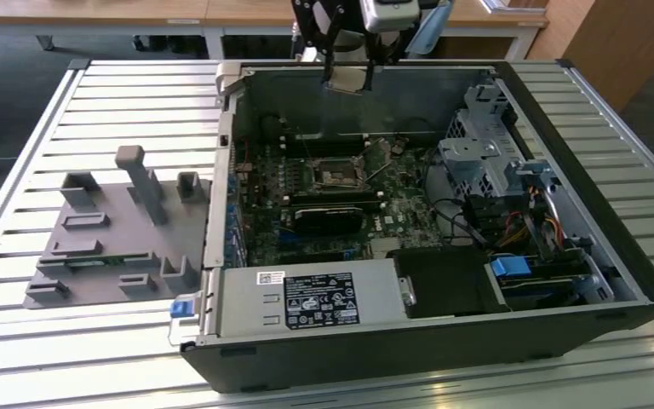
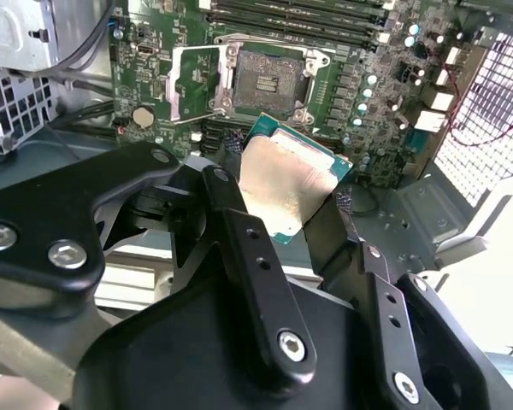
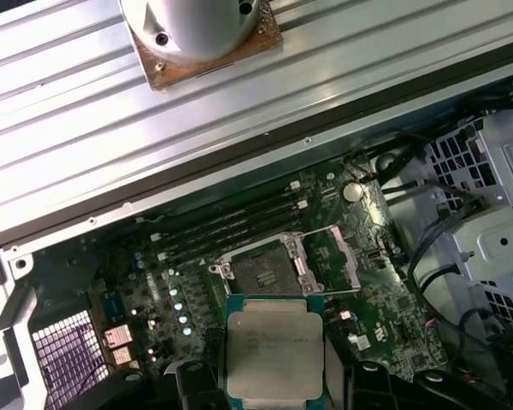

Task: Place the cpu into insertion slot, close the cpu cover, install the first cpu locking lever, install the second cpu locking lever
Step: 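Place the cpu into insertion slot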

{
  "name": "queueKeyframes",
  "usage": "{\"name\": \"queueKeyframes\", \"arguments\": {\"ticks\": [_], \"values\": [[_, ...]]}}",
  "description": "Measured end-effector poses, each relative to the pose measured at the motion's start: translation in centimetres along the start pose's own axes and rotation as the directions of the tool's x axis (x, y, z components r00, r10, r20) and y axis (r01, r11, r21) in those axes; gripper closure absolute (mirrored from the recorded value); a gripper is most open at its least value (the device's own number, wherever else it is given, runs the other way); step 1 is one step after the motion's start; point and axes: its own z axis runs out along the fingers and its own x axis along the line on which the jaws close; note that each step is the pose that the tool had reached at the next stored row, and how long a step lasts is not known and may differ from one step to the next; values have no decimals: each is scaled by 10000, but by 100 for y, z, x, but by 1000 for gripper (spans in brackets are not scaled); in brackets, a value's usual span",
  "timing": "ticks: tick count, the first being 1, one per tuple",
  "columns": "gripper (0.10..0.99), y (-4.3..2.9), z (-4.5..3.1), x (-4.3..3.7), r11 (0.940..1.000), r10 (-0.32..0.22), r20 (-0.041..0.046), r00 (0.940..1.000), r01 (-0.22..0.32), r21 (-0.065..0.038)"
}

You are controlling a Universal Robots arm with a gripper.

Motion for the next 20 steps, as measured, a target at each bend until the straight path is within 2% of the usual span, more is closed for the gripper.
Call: {"name": "queueKeyframes", "arguments": {"ticks": [9,20], "values": [[545,0,1,0,9988,495,45,9988,-495,-5],[545,0,1,0,9943,1066,94,9943,-1066,-15]]}}
